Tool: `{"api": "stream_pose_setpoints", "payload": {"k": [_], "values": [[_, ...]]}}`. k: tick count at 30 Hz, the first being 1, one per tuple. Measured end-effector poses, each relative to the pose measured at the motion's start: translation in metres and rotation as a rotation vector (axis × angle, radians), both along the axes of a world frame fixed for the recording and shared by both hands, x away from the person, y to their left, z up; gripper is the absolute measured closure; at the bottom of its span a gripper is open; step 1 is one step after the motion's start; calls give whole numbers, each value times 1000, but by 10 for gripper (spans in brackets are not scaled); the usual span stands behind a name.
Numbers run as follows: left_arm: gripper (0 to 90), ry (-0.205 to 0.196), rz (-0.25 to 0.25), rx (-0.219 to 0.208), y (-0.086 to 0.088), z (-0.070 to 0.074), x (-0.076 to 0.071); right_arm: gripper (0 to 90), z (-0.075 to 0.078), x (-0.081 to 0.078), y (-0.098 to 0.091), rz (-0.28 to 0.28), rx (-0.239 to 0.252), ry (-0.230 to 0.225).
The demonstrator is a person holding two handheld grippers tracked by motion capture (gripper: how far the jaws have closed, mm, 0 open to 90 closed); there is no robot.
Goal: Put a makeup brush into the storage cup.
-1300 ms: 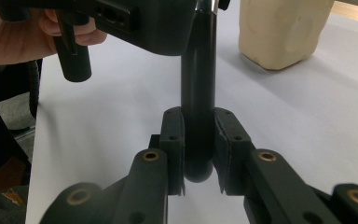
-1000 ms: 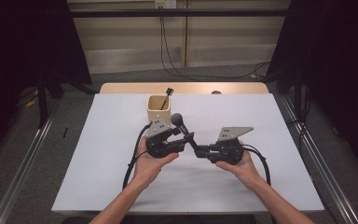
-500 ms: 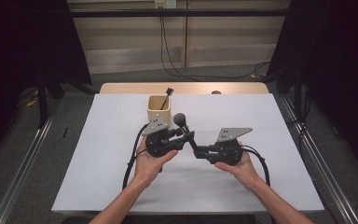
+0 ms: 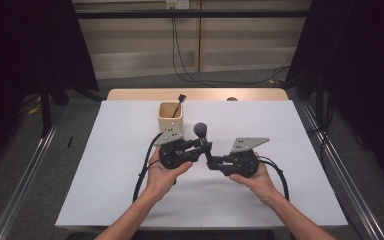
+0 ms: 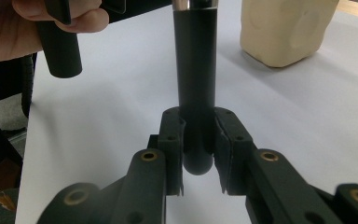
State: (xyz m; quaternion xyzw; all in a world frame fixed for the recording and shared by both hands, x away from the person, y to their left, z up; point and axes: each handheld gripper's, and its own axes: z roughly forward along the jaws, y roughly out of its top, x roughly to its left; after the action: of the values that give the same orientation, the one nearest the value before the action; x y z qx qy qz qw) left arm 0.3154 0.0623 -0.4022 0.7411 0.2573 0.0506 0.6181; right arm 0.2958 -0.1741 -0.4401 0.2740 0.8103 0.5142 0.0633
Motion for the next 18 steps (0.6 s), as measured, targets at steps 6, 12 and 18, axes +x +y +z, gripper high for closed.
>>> {"api": "stream_pose_setpoints", "payload": {"k": [6,12,18], "values": [[712,-6,0,-1,-1,2,-1,737,1,0,-2,-10,15,0],[713,-14,0,7,-1,3,-2,725,2,-1,0,-12,12,-9],[713,-20,9,19,1,3,-2,648,2,0,0,-17,8,-9]]}}
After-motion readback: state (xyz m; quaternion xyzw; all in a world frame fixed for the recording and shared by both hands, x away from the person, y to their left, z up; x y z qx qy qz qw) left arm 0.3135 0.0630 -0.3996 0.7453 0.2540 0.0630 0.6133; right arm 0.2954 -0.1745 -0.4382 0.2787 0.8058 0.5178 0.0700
